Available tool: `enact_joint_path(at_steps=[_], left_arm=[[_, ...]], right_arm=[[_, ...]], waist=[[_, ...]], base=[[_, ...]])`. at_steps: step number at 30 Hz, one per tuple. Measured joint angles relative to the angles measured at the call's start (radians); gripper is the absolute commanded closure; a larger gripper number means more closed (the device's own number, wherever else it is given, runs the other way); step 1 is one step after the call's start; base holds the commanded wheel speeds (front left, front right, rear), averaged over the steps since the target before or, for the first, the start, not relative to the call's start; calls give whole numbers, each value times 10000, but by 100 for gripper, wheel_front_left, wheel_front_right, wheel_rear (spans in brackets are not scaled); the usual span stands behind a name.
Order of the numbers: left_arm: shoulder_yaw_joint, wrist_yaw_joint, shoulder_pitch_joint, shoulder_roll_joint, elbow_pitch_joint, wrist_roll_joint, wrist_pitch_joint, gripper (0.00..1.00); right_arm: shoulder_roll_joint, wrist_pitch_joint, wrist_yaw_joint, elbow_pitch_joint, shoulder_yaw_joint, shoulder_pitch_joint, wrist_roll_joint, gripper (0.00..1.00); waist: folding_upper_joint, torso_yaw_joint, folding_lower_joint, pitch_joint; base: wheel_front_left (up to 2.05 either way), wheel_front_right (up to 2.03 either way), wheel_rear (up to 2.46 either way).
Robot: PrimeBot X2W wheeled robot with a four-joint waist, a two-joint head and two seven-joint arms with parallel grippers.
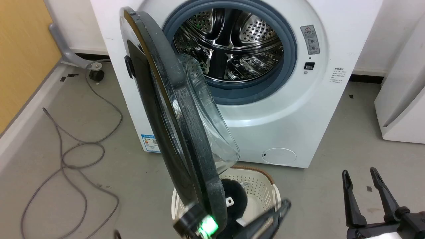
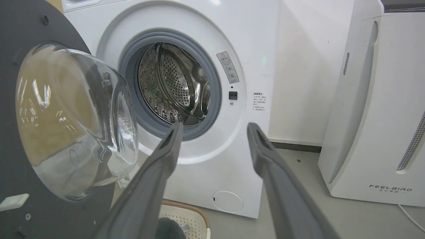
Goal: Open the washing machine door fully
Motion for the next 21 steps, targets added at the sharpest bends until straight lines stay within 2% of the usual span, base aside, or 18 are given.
enact_joint_path(at_steps=[7,17,21], left_arm=[[-222,125,353,15,1158,-244,0,100],[748,895,390,-88,2004,-844,0,100],[1016,986,397,-109,2100,-1007,-2,100]], right_arm=[[0,0,0,59,-29,0,2,0],[0,2,0,130,-105,-1,13,0],[0,0,0,173,-151,0,13,0]], waist=[[0,55,0,101],[0,153,0,191],[0,336,0,216]], base=[[0,0,0],[0,0,0],[0,0,0]])
